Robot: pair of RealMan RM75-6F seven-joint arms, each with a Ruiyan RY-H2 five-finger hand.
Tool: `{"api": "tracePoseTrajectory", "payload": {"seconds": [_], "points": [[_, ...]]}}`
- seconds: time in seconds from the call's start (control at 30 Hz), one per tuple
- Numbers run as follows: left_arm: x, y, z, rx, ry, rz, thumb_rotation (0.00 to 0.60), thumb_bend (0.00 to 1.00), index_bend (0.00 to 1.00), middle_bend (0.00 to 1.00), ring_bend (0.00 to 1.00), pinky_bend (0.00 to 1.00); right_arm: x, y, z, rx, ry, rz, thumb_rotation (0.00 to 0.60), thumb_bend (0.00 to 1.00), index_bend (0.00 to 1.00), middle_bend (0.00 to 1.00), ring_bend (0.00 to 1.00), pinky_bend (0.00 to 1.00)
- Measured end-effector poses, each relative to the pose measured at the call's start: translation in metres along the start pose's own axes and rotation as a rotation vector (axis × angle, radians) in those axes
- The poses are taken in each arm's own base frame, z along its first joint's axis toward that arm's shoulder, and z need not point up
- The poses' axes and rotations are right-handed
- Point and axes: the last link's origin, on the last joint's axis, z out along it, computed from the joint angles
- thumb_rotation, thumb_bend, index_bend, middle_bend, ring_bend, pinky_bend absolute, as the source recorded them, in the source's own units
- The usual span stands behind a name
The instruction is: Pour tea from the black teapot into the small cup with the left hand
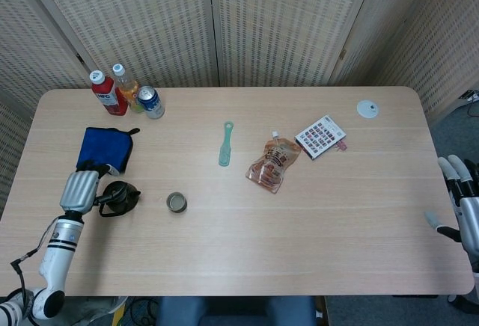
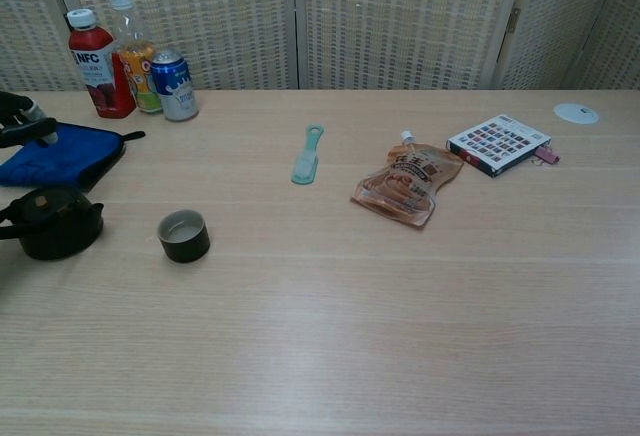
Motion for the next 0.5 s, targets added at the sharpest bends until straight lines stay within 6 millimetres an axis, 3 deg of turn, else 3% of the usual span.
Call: {"api": "tracePoseTrajectory", "payload": {"seconds": [0.27, 0.5], "points": [[0.02, 0.002, -0.035, 0.051, 0.079, -0.058, 0.345, 0.21, 0.34, 0.34, 0.33, 0.13, -0.007, 0.0, -0.001, 0.049, -0.075, 0.027, 0.6, 0.18, 0.11, 0.07, 0.0, 0.06], [0.031, 0.001, -0.068, 0.077, 0.109, -0.04, 0.363, 0.21, 0.34, 0.34, 0.32, 0.13, -0.018, -0.009, -0.002, 0.099, -0.108, 0.049, 0.6, 0.2, 0.11, 0.07, 0.0, 0.06]]}}
